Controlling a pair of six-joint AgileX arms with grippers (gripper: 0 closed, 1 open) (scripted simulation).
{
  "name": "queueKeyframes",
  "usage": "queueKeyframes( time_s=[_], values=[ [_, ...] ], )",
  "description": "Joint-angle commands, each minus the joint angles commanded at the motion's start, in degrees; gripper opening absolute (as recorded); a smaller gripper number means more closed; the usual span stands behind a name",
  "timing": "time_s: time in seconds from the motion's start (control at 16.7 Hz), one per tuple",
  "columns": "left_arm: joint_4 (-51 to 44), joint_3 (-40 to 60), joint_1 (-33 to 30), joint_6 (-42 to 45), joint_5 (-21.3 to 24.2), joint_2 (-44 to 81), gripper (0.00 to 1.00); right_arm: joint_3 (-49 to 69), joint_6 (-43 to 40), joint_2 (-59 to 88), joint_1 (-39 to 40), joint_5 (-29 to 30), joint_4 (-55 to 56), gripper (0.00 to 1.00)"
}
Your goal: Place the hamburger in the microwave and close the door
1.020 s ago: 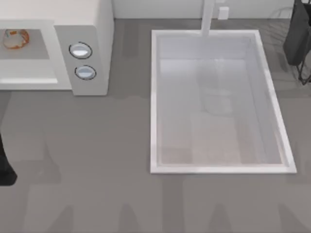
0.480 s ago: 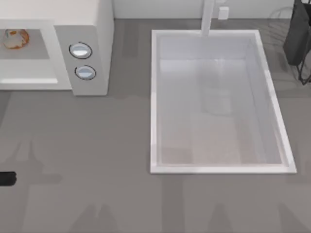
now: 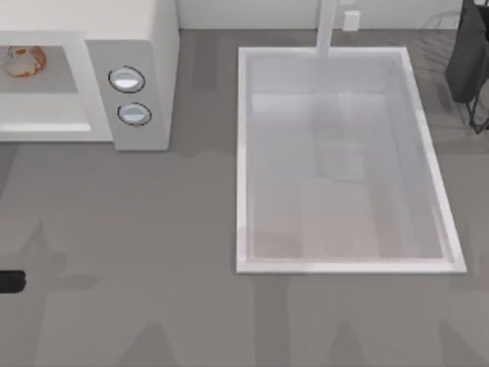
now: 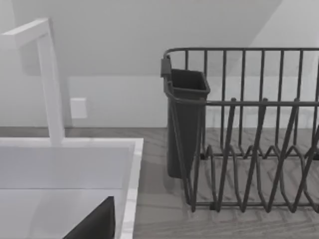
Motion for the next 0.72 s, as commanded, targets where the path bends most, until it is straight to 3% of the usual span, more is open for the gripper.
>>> queueKeyframes(
  time_s=[0.24,0.72],
  values=[
    [-0.9,0.0,0.3,0.0,0.3,-0.9,0.0,0.0,0.0,0.0,0.0,0.0,0.0,1.0],
    [-12.3,0.1,4.3,-0.2,4.3,-12.2,0.0,0.0,0.0,0.0,0.0,0.0,0.0,1.0]
  ],
)
